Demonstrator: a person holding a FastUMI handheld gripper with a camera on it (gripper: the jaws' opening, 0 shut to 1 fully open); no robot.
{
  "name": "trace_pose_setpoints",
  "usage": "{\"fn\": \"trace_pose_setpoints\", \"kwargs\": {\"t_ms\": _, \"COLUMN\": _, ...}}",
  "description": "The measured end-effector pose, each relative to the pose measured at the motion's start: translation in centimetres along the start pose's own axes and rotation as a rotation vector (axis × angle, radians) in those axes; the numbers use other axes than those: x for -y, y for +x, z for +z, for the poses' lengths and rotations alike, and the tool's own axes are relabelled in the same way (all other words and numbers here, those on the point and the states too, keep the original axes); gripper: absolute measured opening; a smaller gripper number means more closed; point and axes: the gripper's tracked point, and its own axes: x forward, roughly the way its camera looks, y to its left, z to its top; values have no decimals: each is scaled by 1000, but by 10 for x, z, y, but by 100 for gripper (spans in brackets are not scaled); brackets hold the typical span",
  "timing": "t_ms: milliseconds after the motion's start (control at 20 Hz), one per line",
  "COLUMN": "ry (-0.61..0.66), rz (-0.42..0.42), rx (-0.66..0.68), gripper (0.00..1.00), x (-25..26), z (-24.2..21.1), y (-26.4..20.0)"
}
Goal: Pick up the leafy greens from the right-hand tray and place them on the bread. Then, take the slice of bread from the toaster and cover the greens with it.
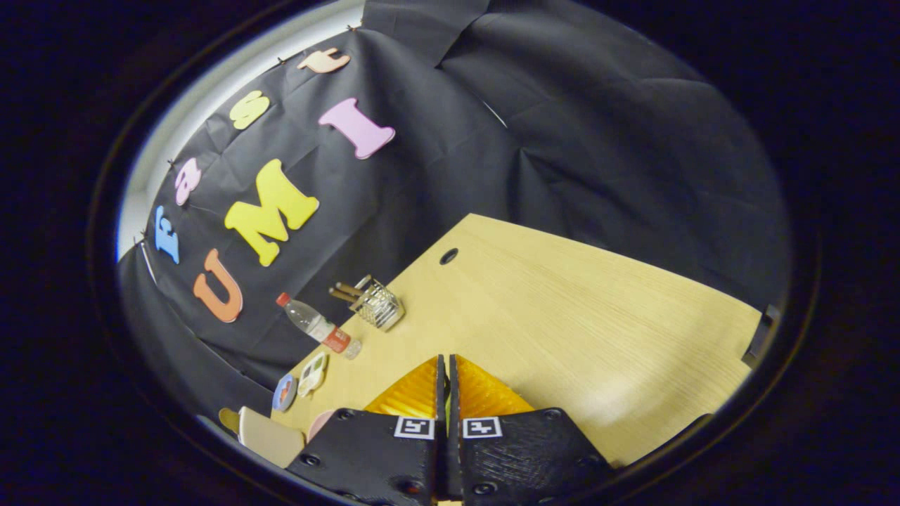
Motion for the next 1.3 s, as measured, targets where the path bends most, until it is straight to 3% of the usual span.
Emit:
{"fn": "trace_pose_setpoints", "kwargs": {"t_ms": 700, "ry": -72, "rz": 212, "rx": 35, "gripper": 0, "x": -141, "z": -30, "y": -44}}
{"fn": "trace_pose_setpoints", "kwargs": {"t_ms": 1300, "ry": -71, "rz": 422, "rx": -92, "gripper": 0, "x": -289, "z": -157, "y": -19}}
